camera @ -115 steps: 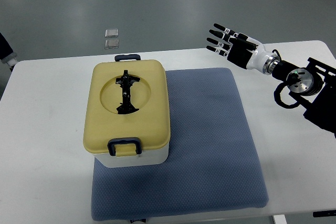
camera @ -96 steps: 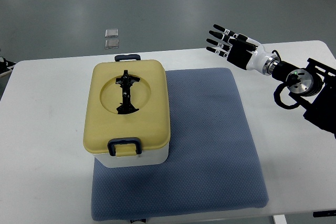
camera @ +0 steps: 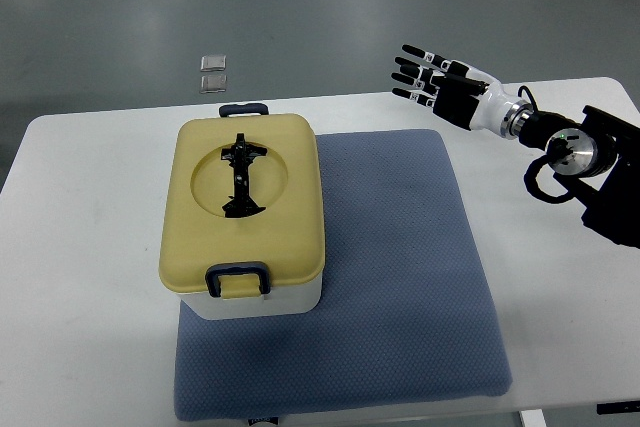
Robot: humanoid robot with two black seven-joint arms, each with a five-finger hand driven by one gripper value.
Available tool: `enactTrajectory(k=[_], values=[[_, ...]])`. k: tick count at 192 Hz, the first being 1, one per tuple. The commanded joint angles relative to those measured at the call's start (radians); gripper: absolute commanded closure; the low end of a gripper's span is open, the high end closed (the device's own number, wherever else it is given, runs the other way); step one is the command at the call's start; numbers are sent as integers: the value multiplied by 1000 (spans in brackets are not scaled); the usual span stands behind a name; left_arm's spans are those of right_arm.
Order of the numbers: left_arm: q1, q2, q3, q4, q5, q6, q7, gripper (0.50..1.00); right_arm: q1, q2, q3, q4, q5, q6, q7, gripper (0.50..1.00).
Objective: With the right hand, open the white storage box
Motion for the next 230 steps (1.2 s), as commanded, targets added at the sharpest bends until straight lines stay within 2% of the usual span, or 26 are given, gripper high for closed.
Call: enactTrajectory(k=[1, 70, 140, 165, 193, 211, 230], values=[[-5, 0, -4, -3, 1, 1, 0, 500, 3, -6, -2, 0, -2, 19, 1, 574], [-2, 0, -1, -1, 1, -1, 0, 500, 49, -42, -3, 0, -68, 125, -4, 574], [-2, 0, -1, -1, 1, 1, 0, 500, 63, -118, -2, 6, -82, 125, -1, 574], [-2, 0, -1, -1, 1, 1, 0, 500, 82, -128, 1, 9, -203, 125, 7, 574], [-2, 0, -1, -1, 1, 1, 0, 500, 124, -130, 8, 37, -422, 125, 128, 574], [-2, 0, -1, -1, 1, 1, 0, 500, 161, -145, 8, 120, -615, 125, 209, 574], [-2, 0, -1, -1, 1, 1, 0, 500, 203, -158, 8, 199, -773, 125, 261, 574]])
